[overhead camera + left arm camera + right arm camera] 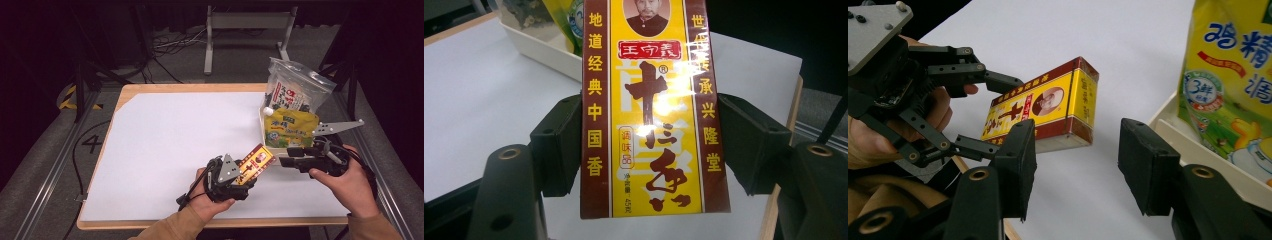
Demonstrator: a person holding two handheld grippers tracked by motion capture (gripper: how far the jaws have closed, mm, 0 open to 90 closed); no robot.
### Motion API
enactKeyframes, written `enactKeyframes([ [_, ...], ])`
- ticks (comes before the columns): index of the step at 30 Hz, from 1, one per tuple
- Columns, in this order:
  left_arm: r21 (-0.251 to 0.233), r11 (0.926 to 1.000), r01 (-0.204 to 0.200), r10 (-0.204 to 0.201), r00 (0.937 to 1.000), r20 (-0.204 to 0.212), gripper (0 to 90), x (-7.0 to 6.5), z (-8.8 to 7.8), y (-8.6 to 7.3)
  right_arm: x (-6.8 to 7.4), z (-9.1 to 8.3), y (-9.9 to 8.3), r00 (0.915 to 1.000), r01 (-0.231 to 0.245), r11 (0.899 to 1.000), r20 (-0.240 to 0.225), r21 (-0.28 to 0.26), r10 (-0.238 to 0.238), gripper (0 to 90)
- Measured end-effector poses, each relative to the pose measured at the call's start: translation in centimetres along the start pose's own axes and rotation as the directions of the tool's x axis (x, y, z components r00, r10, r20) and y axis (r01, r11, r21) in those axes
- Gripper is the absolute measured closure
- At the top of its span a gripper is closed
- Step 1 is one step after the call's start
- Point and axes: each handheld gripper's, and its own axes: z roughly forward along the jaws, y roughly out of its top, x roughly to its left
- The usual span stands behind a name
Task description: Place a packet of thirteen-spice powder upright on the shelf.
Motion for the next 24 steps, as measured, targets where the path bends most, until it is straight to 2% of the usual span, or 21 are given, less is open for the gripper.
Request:
enactKeyframes([
  [6,-0.013,0.9997,-0.019,0.019,0.9998,0.004,32.4,-0.2,-0.2,0.1,0.2,1.5,0.6,0.9998,-0.006,1.000,-0.020,0.027,0.006,47.5],
  [12,-0.026,0.9991,-0.034,0.033,0.9994,-0.003,32.4,-0.5,-0.4,0.1,0.3,2.9,0.8,0.9997,-0.013,0.998,-0.020,0.057,0.015,45.0],
  [19,-0.032,0.9987,-0.041,0.041,0.9992,-0.005,32.3,-0.6,-0.5,0.1,0.3,3.6,0.8,0.9993,-0.024,0.997,-0.028,0.074,0.026,44.1],
  [24,-0.044,0.9977,-0.051,0.051,0.9987,-0.007,32.3,-0.8,-0.5,0.1,0.2,4.0,0.7,0.9974,-0.041,0.996,-0.056,0.077,0.045,41.4],
])
